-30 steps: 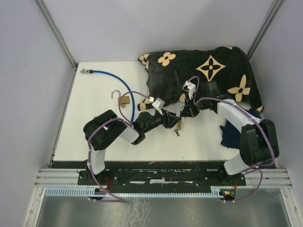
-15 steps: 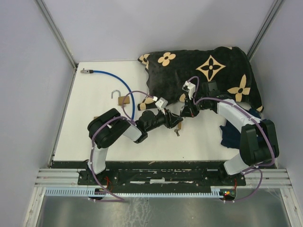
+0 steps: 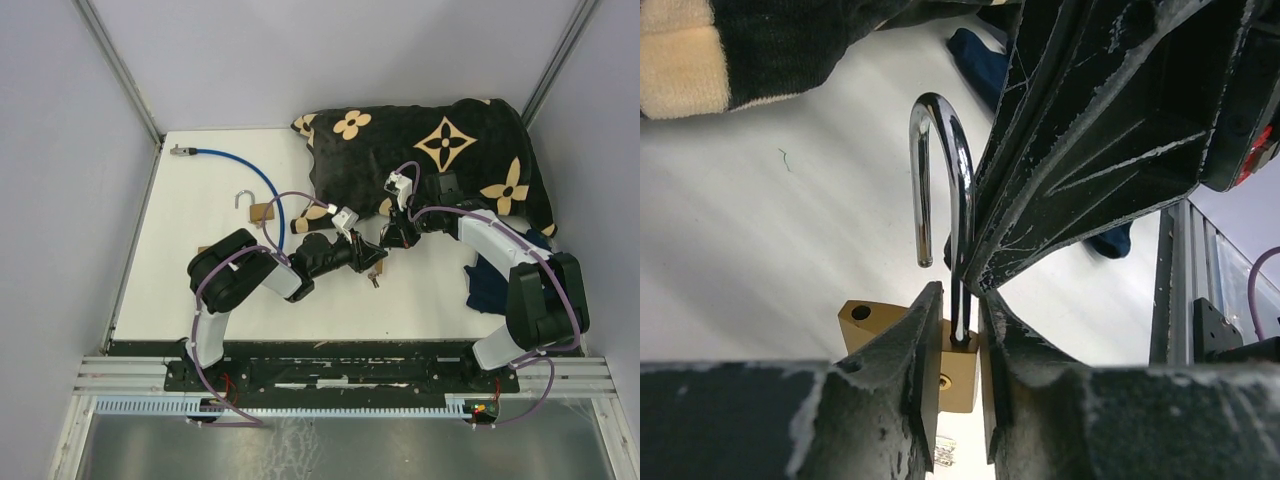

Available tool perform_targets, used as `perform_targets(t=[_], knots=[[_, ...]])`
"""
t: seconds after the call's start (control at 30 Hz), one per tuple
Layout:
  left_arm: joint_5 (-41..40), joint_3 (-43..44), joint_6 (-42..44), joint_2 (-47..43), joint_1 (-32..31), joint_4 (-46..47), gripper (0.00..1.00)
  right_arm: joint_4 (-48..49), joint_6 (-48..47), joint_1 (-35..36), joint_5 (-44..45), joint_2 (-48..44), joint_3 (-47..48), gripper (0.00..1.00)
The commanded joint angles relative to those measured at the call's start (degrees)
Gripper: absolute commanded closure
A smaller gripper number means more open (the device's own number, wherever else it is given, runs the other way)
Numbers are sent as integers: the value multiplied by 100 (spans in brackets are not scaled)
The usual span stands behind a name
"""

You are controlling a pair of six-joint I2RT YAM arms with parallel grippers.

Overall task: Lock with the key
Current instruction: Pick up the lock from the center of the board.

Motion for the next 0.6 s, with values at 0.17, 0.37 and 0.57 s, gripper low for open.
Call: perform_targets(t=[0.17,0.37,0.57], knots=[[95,57,-73,-50,-15,259,97,218,41,42,-140,-100,170,90],[145,-290,-53,-322,64,495,97,-288,-436,18,-290,-276,367,72],[733,-803,104,-1011,219,592,97,-1349,-1658,-90,-878,-593,652,63]])
